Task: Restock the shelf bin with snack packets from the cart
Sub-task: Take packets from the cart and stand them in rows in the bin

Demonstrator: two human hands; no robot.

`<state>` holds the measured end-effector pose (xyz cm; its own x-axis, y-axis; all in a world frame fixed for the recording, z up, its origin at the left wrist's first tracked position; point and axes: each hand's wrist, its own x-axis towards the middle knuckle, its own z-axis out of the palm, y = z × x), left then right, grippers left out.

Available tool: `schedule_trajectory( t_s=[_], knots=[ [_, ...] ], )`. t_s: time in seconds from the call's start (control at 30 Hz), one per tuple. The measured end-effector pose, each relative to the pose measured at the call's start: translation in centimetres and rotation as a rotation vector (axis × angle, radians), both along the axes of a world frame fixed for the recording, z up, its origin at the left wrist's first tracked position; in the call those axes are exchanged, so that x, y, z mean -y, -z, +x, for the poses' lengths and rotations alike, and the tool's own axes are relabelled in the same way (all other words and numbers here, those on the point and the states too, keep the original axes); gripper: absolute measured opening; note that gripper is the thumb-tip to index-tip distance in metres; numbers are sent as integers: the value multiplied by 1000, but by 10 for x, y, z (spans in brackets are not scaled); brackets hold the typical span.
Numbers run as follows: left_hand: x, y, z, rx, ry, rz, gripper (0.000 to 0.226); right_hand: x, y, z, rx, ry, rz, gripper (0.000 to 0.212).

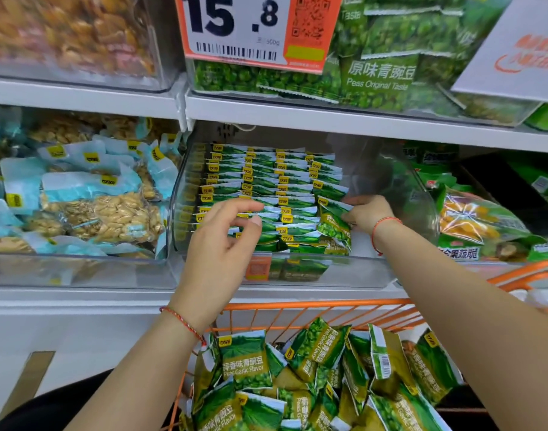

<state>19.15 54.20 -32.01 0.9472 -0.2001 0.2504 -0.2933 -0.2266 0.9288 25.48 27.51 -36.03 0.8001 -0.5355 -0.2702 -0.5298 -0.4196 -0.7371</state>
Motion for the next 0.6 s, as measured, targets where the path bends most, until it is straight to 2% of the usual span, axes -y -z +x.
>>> schedule_trajectory(
  t_s=[0.13,0.3,0.4,0.43,0.5,0.6],
  knots=[
    [0,0,1,4,0,0,23,2,-5,0,-86,55,123,36],
    [0,1,2,0,-3,24,22,3,-17,-16,-244,6,318,51],
    [1,1,1,5,-12,33,22,6,-22,-23,-293,-44,562,36],
    [1,1,1,6,-13,41,21,6,-25,-25,-316,-81,607,39],
    [1,2,1,11,-14,65,20,5,-27,-29,-366,-182,603,52],
    [0,4,1,22,-9,86,19,5,-21,-29,-371,-251,534,56]
  ],
)
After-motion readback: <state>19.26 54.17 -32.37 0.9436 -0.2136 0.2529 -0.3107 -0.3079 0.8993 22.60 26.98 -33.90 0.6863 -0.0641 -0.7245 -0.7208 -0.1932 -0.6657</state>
